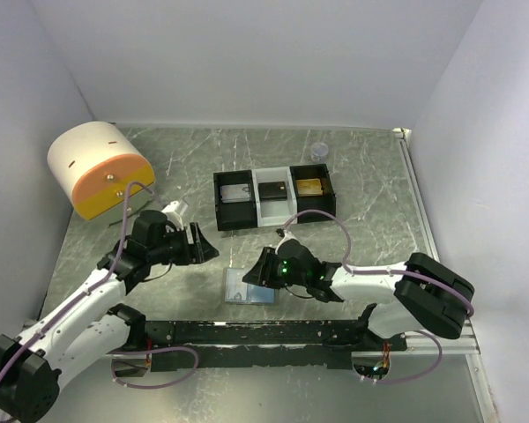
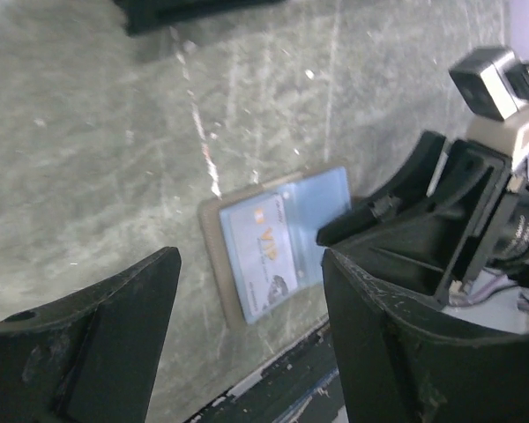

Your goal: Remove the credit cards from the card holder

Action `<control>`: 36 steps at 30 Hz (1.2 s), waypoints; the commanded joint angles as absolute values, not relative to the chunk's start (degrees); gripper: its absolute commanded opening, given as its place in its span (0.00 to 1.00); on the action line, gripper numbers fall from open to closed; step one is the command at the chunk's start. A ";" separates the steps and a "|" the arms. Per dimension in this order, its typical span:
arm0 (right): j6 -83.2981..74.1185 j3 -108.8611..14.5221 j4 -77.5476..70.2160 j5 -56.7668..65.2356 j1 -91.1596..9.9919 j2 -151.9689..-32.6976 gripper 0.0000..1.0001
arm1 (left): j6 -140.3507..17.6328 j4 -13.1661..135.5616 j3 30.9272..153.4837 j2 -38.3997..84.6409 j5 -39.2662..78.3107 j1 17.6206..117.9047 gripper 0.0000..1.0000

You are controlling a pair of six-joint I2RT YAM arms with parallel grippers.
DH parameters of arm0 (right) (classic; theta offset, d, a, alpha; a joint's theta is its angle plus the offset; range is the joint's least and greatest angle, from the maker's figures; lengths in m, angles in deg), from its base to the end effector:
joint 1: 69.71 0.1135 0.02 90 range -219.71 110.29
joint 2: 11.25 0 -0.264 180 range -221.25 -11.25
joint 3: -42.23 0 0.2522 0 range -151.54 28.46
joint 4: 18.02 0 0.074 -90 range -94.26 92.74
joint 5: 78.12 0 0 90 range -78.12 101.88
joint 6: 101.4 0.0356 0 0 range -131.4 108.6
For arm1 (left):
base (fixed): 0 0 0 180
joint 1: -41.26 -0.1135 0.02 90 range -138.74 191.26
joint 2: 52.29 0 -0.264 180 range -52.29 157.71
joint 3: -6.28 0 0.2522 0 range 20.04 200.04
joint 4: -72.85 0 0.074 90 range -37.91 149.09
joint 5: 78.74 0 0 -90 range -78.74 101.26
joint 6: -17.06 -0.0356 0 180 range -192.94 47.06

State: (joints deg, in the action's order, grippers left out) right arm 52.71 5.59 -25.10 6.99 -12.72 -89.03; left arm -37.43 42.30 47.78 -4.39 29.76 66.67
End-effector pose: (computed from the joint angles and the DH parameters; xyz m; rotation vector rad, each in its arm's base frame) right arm 0.1308 0.2069 0.1443 0.0975 2.4685 1.1939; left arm 0.1575 -0.0873 0.2165 -0.0165 2.3436 -0.9190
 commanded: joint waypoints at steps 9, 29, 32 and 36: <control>54.67 5.37 -32.66 7.22 -11.87 -95.86 0.33 | -30.77 50.48 44.40 -2.16 27.25 78.47 0.65; 56.07 6.90 -31.16 11.78 -12.05 -98.44 0.22 | -29.77 55.62 42.16 7.88 26.93 84.32 0.44; 56.35 6.78 -31.61 11.44 -12.05 -99.21 0.20 | -30.01 56.79 42.06 9.26 27.71 84.95 0.41; 57.22 7.50 -32.19 11.90 -12.10 -99.08 0.20 | -31.66 54.78 43.51 11.76 26.75 85.57 0.35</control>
State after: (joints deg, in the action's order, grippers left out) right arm 56.98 6.73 -33.19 9.77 -12.11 -98.25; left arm -30.33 53.77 42.56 10.08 27.58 84.70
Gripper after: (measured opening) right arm 0.197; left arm 0.374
